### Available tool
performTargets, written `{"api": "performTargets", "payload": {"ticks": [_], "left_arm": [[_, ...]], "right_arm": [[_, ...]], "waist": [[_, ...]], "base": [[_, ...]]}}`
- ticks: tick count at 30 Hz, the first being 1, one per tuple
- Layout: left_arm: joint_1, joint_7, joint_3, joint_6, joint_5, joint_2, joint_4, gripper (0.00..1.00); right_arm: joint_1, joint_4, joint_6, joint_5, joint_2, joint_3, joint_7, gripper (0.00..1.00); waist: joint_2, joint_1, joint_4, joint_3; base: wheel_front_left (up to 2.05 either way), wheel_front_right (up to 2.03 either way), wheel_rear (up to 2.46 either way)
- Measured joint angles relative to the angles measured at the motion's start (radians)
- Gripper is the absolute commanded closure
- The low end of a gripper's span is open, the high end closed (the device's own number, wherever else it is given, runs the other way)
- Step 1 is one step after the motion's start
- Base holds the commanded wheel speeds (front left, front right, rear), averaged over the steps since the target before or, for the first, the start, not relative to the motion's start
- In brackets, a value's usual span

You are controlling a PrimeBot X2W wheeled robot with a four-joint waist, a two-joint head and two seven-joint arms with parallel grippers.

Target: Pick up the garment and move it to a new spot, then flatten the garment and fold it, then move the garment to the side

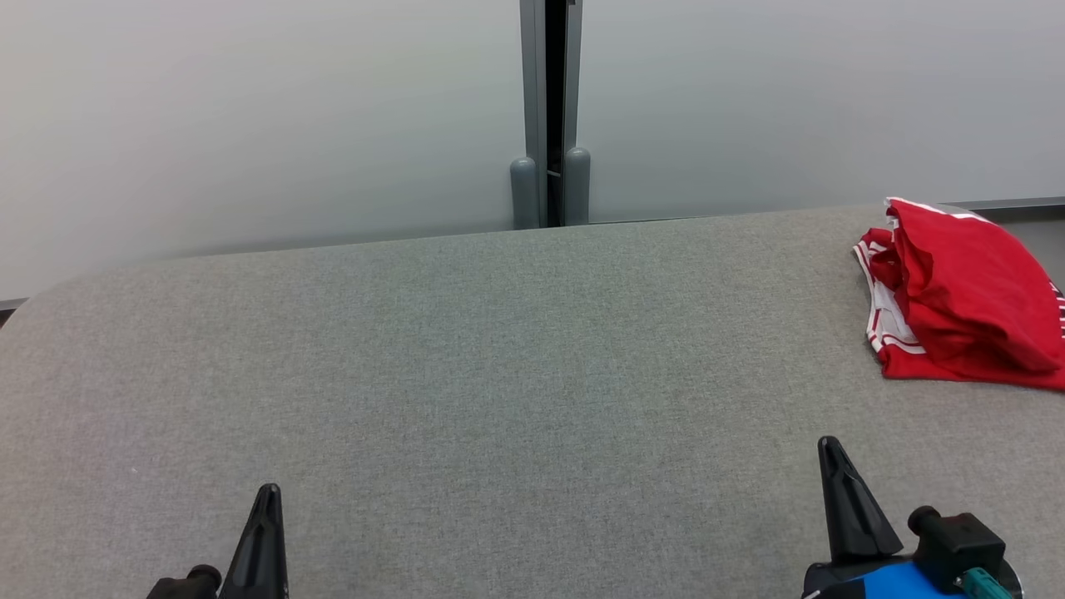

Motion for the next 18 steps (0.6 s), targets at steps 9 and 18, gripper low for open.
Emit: {"api": "performTargets", "payload": {"ticks": [9, 18], "left_arm": [[-0.004, 0.052, 0.014, -0.010, -0.181, -0.003, 0.017, 1.00], [-0.019, 0.091, 0.026, -0.022, -0.341, -0.003, 0.019, 1.00]], "right_arm": [[0.002, 0.010, 0.000, 0.187, 0.000, -0.011, 0.046, 1.00], [-0.006, 0.013, 0.000, 0.354, 0.000, -0.023, 0.088, 1.00]], "waist": [[0.0000, 0.0001, 0.004, 0.001], [0.0000, 0.0001, 0.008, 0.003]], "base": [[0.00, 0.00, 0.00], [0.00, 0.00, 0.00]]}}
